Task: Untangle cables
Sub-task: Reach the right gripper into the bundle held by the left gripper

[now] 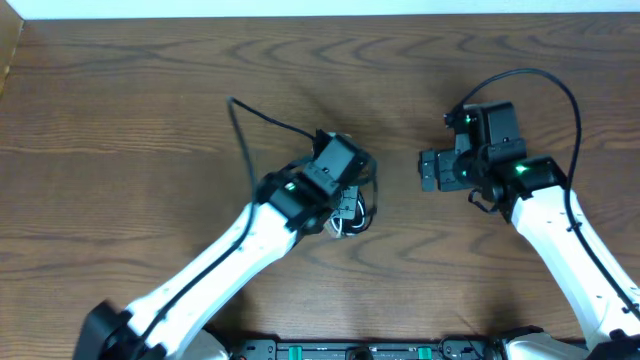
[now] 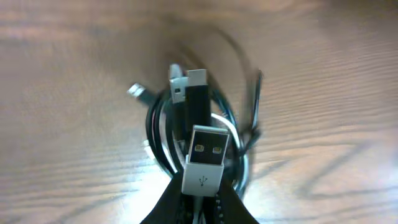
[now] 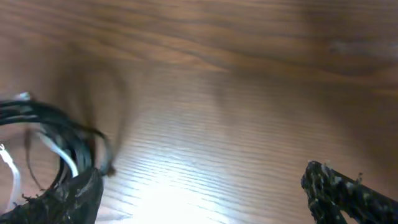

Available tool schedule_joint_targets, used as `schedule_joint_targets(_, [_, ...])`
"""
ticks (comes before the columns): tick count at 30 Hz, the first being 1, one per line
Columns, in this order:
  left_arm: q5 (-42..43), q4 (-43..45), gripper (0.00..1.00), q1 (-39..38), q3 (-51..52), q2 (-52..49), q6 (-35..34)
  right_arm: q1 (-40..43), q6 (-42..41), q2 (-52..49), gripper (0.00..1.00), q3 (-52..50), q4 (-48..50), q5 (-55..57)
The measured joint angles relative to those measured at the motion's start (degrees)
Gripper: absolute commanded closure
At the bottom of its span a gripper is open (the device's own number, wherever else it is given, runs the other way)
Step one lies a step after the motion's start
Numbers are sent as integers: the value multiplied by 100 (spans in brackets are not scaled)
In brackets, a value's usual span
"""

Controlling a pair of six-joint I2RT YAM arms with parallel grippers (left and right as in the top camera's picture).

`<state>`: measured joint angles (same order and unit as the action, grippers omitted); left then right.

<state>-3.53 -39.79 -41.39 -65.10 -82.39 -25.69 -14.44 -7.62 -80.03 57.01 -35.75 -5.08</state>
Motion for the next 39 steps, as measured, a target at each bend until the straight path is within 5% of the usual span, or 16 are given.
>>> schedule_joint_targets(9, [20, 450, 92, -2, -9, 411, 520, -13, 492, 0, 1, -520, 1005, -2011])
schedule_joint_targets(27, [20, 232, 92, -2, -9, 417, 654, -369, 503, 0, 1, -629, 1246, -1692])
schedule_joint_targets(33, [24, 232, 35, -2, -9, 417, 737, -619, 216, -186, 1, -632, 1410, -1565])
schedule_joint_targets(39, [-76, 201, 14, -2, -9, 420, 767, -931, -730, -1025, 1, -636, 1419, -1399])
